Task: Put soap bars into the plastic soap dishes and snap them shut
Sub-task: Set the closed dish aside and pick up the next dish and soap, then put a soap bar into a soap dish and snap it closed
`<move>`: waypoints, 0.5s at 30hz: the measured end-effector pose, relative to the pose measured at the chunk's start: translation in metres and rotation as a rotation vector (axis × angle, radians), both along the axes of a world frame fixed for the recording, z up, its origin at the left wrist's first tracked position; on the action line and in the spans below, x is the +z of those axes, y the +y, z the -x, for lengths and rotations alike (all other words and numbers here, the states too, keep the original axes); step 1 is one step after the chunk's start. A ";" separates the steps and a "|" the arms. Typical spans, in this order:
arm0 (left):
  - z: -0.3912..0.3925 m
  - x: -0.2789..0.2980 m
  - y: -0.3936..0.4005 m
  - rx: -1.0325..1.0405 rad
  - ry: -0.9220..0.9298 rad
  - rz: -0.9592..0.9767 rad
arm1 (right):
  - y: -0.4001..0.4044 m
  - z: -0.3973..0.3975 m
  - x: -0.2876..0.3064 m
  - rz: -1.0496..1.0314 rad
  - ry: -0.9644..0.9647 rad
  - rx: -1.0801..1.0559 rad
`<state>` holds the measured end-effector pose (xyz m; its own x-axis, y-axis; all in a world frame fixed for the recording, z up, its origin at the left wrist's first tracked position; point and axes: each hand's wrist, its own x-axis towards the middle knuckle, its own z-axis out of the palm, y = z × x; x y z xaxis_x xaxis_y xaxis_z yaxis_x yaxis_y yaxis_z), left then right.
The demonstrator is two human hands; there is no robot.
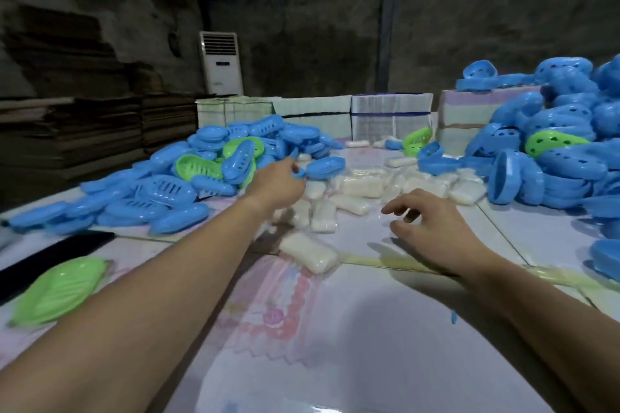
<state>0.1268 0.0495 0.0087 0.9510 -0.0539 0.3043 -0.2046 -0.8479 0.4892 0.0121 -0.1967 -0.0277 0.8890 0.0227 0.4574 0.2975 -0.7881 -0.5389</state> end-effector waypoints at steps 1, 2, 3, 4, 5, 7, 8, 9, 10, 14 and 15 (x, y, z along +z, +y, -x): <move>-0.005 0.003 0.018 0.074 0.008 -0.079 | 0.002 0.001 0.000 0.002 -0.003 0.013; -0.009 0.004 0.034 0.157 0.040 -0.157 | 0.003 0.002 0.000 0.011 -0.006 0.022; -0.010 0.005 0.052 0.251 0.101 -0.239 | 0.005 0.003 0.001 0.028 -0.014 0.029; -0.009 0.003 0.068 0.338 0.178 -0.313 | 0.007 0.004 0.001 0.054 -0.022 0.032; -0.008 0.000 0.082 0.406 0.254 -0.366 | 0.008 0.004 0.001 0.078 -0.030 0.031; -0.005 -0.011 0.103 0.457 0.360 -0.394 | 0.010 0.005 0.002 0.102 -0.036 0.035; -0.004 -0.017 0.109 0.444 0.394 -0.378 | 0.011 0.005 0.002 0.104 -0.031 0.042; -0.004 -0.023 0.111 0.421 0.417 -0.354 | 0.012 0.005 0.002 0.102 -0.020 0.053; -0.003 -0.027 0.110 0.399 0.420 -0.329 | 0.012 0.005 0.002 0.097 -0.006 0.063; -0.005 -0.027 0.099 0.252 0.265 -0.237 | 0.009 0.004 0.003 0.092 -0.008 0.062; -0.005 -0.024 0.096 0.209 0.227 -0.227 | 0.008 0.004 0.003 0.075 -0.011 0.064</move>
<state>0.1320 0.1451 -0.0153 0.9904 0.1065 0.0876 0.0761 -0.9518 0.2972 0.0077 -0.1891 -0.0248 0.8793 0.1138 0.4625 0.3542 -0.8054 -0.4753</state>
